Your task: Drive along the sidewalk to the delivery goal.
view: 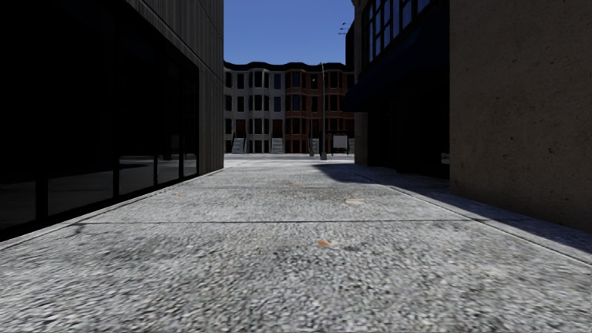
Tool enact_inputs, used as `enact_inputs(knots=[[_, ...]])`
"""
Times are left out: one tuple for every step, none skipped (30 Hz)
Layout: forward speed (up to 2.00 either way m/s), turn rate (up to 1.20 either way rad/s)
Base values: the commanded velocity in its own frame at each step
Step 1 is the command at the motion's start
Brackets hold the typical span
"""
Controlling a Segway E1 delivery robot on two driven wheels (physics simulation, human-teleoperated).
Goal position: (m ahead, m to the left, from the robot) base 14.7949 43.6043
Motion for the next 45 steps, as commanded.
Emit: enact_inputs(knots=[[2.0,0.0],[2.0,0.0],[2.0,0.0],[2.0,0.0],[2.0,0.0],[2.0,0.0],[2.0,0.0],[2.0,0.0],[2.0,0.0],[2.0,0.0],[2.0,0.0],[2.0,0.0],[2.0,0.0],[2.0,0.0],[2.0,0.0],[2.0,0.0],[2.0,0.0],[2.0,0.0],[2.0,0.0],[2.0,0.0],[2.0,0.0],[2.0,0.0],[2.0,0.0],[2.0,0.0],[2.0,0.0],[2.0,0.0],[2.0,0.0],[2.0,0.0],[2.0,0.0],[2.0,0.0],[2.0,0.0],[2.0,0.0],[2.0,0.0],[2.0,0.0],[2.0,0.0],[2.0,0.0],[2.0,0.0],[2.0,0.0],[2.0,0.0],[2.0,0.0],[2.0,0.0],[2.0,0.0],[2.0,0.0],[2.0,0.0],[2.0,0.0]])
